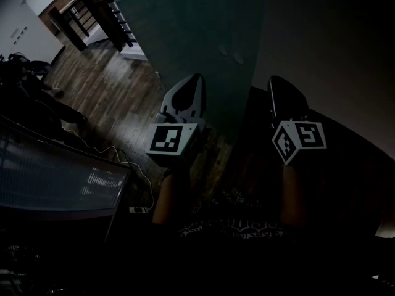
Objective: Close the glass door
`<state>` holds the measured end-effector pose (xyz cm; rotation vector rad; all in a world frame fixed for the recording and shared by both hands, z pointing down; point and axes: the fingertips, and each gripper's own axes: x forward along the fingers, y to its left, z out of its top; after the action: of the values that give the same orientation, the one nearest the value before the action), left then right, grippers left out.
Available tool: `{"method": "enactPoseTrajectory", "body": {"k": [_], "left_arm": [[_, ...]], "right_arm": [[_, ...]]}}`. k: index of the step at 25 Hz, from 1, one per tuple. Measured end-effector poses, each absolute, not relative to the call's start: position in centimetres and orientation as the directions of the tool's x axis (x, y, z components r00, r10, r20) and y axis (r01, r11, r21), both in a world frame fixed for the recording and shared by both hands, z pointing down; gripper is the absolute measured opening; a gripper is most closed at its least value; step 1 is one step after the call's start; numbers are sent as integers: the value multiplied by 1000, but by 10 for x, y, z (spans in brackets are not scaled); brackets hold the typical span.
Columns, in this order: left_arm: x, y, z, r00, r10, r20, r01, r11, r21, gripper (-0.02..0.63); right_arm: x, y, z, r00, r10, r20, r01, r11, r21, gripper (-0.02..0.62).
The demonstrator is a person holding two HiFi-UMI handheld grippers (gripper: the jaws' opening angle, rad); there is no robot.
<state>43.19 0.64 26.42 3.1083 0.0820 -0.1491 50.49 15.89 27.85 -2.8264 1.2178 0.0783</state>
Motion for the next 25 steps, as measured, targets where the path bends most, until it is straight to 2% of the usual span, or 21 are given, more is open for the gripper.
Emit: {"method": "enactPoseTrajectory", "body": {"k": [1, 4, 6, 16, 25], "left_arm": [[437, 5, 265, 994, 49, -94, 52, -998, 26, 2], [448, 1, 266, 995, 41, -89, 43, -999, 18, 2], [453, -1, 267, 996, 31, -84, 33, -999, 13, 2], [465, -20, 269, 996, -36, -77, -34, -999, 22, 2], [467, -33, 273, 994, -77, -77, -75, -997, 25, 2]], "right_arm": [[510, 156, 279, 680, -730, -69, -733, -680, -38, 2], [526, 144, 285, 650, -758, -45, -760, -649, -43, 77], [538, 138, 289, 639, -769, -29, -769, -638, -43, 103], [591, 106, 297, 620, -785, 3, -785, -620, -9, 115], [604, 85, 302, 581, -814, 27, -814, -580, 20, 123]]}}
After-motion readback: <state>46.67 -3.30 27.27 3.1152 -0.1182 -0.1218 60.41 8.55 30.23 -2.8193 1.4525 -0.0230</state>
